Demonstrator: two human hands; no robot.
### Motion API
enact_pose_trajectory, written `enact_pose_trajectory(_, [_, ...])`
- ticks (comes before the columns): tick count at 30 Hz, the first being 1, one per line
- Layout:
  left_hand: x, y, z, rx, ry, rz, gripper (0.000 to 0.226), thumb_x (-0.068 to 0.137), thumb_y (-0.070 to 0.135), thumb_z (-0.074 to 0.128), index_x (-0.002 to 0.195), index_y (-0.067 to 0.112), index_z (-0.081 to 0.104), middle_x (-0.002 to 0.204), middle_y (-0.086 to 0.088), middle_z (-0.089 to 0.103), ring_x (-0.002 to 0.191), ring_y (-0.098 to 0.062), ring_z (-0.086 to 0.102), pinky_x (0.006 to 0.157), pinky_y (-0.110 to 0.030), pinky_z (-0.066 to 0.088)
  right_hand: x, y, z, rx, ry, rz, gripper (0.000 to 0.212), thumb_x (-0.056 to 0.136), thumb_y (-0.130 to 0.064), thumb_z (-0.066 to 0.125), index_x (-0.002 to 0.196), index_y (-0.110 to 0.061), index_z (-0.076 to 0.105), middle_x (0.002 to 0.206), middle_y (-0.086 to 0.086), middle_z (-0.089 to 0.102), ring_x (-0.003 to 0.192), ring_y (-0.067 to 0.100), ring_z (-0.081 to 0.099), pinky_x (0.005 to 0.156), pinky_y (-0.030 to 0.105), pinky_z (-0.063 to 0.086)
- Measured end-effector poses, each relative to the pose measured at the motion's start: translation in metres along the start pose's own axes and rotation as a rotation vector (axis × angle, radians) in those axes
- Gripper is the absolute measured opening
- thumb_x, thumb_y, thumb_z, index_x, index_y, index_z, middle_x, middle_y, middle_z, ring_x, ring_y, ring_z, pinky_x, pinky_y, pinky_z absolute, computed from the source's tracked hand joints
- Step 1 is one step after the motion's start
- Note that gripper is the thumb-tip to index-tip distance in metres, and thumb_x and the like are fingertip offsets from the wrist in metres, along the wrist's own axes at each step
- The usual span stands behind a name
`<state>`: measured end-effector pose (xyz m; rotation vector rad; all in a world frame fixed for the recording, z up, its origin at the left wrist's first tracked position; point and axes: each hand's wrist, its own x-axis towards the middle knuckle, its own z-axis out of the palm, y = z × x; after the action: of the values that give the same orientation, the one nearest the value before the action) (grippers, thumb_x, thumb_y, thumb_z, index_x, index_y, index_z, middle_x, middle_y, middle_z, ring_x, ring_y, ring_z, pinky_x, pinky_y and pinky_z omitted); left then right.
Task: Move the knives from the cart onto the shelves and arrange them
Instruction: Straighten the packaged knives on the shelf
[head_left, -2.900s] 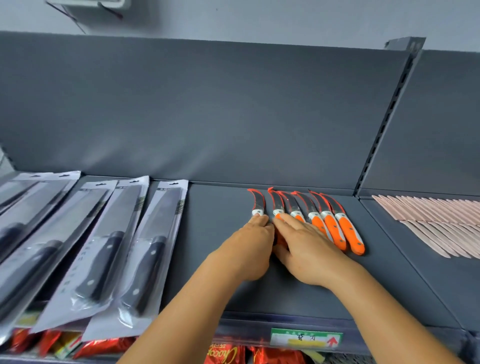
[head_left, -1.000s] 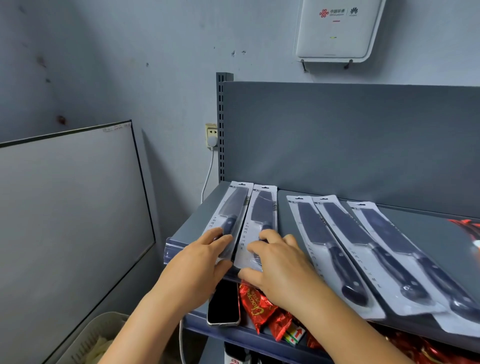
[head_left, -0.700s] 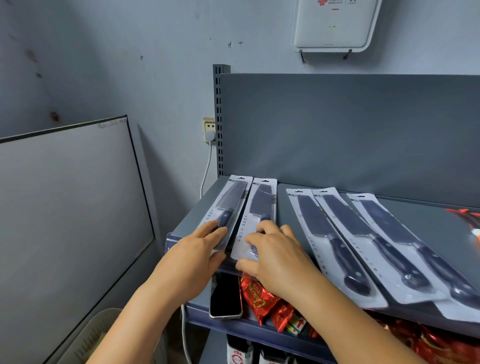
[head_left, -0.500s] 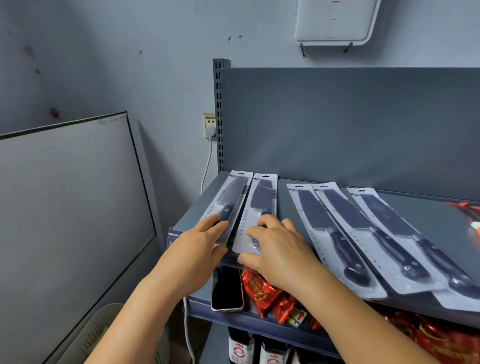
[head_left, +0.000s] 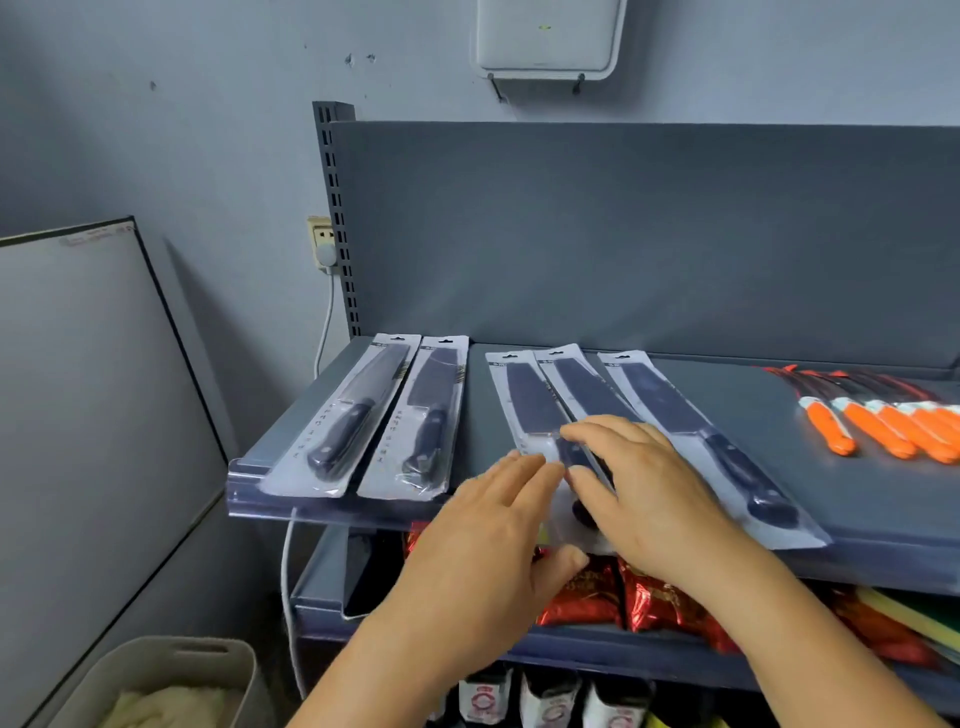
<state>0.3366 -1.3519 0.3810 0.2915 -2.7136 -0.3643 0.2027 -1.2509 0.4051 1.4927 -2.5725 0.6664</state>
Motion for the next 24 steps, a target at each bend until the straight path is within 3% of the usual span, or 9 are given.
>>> enact_pose_trajectory(2, [0.008, 0.014, 0.007, 0.027, 0.001, 0.025, 0.057, 0.083, 0.053, 0.041, 0.130, 0.023, 0.048, 0.132, 0.007, 0.053, 0.123, -0.014, 0.050, 0.101, -0.021, 0.031, -0.003, 0.018, -0.004, -0.045, -0.031, 0.047, 0.040, 0.100, -0.030, 0.040, 0.140, -0.030, 0.041, 0.145, -0.016, 0.035, 0.133, 0.010, 0.027, 0.108, 0.020, 0.021])
enact_pose_trajectory(5, [0.016, 0.023, 0.018, 0.056, -0.006, 0.029, 0.059, 0.094, 0.050, 0.043, 0.146, 0.030, 0.026, 0.152, 0.012, 0.023, 0.140, -0.010, 0.020, 0.110, -0.017, 0.012, -0.007, 0.043, -0.010, -0.110, -0.118, 0.148, 0.044, 0.101, -0.029, 0.031, 0.145, -0.030, 0.033, 0.154, -0.011, 0.024, 0.139, 0.016, 0.019, 0.114, 0.028, 0.018])
enact_pose_trajectory(7, [0.019, 0.024, 0.023, 0.103, 0.022, 0.020, 0.059, 0.096, 0.050, 0.039, 0.148, 0.033, 0.017, 0.155, 0.013, 0.014, 0.141, -0.009, 0.016, 0.112, -0.018, 0.012, -0.011, 0.054, -0.013, -0.127, -0.205, 0.196, 0.046, 0.102, -0.032, 0.028, 0.147, -0.029, 0.029, 0.158, -0.008, 0.015, 0.142, 0.020, 0.015, 0.116, 0.033, 0.018])
enact_pose_trajectory(11, [0.023, 0.028, 0.029, 0.071, 0.031, -0.041, 0.061, 0.093, 0.056, 0.040, 0.146, 0.037, 0.017, 0.150, 0.017, 0.018, 0.134, -0.010, 0.030, 0.106, -0.020, 0.026, -0.016, 0.058, -0.020, -0.062, -0.309, 0.204, 0.049, 0.101, -0.042, 0.031, 0.149, -0.033, 0.025, 0.159, -0.013, 0.001, 0.145, 0.018, 0.008, 0.115, 0.035, 0.018])
enact_pose_trajectory(19, [0.018, 0.017, 0.020, 0.134, 0.035, -0.135, 0.057, 0.097, 0.045, 0.041, 0.146, 0.034, 0.016, 0.146, 0.018, 0.028, 0.130, -0.009, 0.036, 0.101, -0.021, 0.032, -0.019, 0.044, -0.016, 0.052, -0.344, 0.057, 0.056, 0.092, -0.053, 0.044, 0.145, -0.039, 0.030, 0.157, -0.019, 0.005, 0.143, 0.010, 0.010, 0.114, 0.033, 0.021])
enact_pose_trajectory(24, [0.018, 0.006, 0.017, 0.179, 0.006, -0.199, 0.057, 0.099, 0.038, 0.038, 0.149, 0.031, 0.011, 0.147, 0.016, 0.031, 0.126, -0.011, 0.044, 0.097, -0.023, 0.040, -0.018, 0.036, -0.012, 0.048, -0.326, 0.012, 0.057, 0.094, -0.049, 0.047, 0.146, -0.036, 0.030, 0.157, -0.020, 0.007, 0.141, 0.010, 0.014, 0.114, 0.030, 0.022])
